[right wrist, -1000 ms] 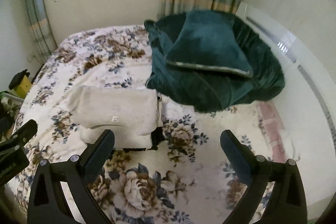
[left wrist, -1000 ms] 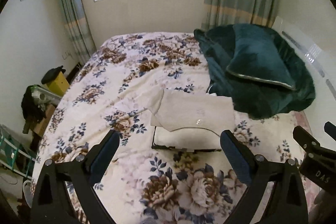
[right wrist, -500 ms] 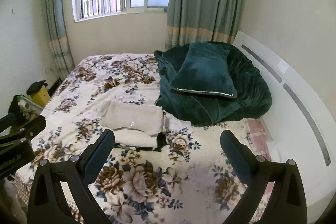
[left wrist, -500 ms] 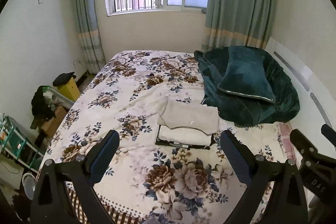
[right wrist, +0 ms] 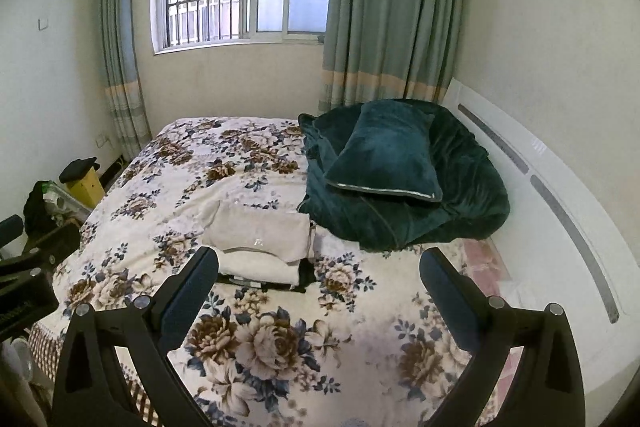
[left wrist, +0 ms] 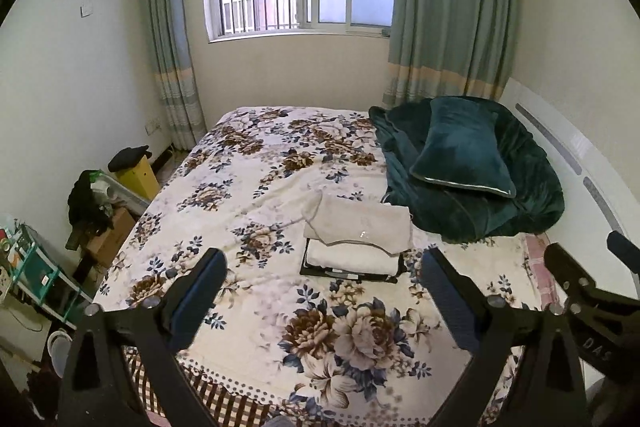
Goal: Fold small clothes
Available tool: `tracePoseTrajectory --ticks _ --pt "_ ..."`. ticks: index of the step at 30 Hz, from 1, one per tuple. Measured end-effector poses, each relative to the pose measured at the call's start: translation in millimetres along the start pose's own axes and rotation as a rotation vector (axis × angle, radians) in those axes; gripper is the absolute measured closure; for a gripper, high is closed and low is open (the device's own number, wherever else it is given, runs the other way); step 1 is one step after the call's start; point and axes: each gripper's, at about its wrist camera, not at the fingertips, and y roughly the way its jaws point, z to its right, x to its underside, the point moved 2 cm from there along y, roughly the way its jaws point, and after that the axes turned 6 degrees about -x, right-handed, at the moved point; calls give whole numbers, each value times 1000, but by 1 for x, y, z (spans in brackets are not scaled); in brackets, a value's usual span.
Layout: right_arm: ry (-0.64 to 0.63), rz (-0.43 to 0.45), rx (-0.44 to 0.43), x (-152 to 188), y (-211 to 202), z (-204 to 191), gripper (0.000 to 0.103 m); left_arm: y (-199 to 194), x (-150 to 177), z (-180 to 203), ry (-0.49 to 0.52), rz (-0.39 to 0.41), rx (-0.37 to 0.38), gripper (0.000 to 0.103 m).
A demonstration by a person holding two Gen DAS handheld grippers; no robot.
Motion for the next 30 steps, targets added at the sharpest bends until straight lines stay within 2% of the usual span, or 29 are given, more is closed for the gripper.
tracePoseTrajectory --ticks 11,30 --pt "16 -32 -15 4 5 9 0 -7 3 0 -6 6 3 0" --pt "28 -23 -40 -1 -2 9 0 -14 3 -2 2 8 6 0"
